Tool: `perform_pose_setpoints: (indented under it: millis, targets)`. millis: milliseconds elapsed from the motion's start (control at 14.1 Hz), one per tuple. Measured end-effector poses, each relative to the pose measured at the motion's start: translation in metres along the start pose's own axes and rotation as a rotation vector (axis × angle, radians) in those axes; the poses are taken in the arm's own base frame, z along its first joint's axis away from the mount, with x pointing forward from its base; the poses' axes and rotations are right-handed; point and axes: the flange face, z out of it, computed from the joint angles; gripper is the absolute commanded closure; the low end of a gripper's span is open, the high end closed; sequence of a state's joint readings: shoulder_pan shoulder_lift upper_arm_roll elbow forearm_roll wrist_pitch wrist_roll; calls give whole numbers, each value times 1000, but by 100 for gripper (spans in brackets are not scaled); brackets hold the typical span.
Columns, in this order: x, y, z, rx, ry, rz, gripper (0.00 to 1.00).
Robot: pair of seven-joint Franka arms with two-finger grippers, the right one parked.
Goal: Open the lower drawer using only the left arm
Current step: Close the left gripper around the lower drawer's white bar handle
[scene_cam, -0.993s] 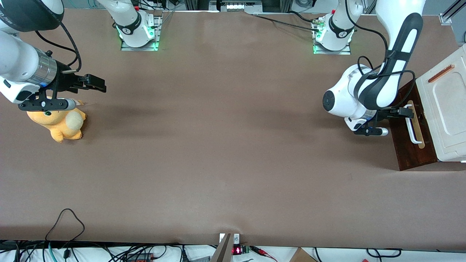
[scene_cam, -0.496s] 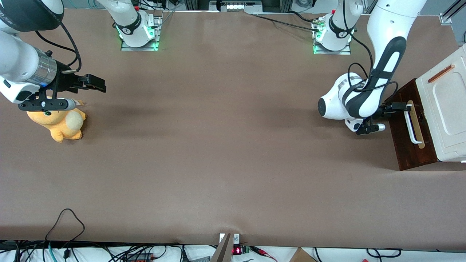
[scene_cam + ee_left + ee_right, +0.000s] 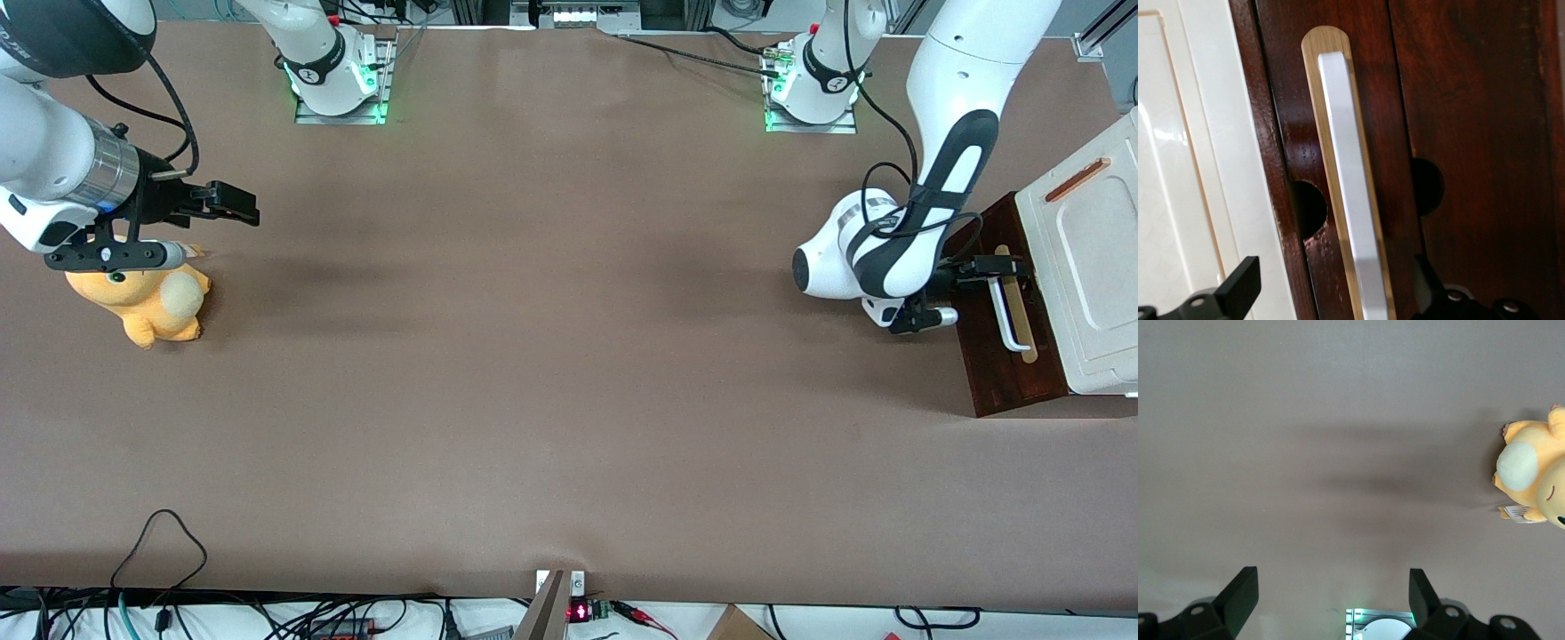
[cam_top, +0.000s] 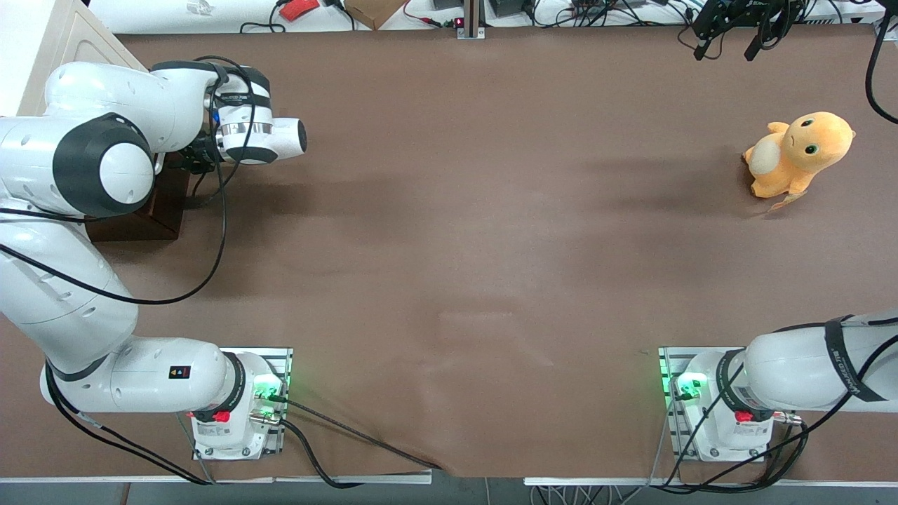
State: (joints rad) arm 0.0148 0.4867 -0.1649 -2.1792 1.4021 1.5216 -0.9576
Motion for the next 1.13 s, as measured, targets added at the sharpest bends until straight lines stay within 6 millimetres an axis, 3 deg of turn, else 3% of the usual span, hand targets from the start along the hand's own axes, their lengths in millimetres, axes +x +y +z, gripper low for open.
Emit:
perform_pose_setpoints:
  millis: [284,638,1135]
  targets:
    - [6,4,12,-13,23,-1,15]
    - [11,6,12,-18,25,-17,37]
    - [11,9,8,-15,31,-19,77]
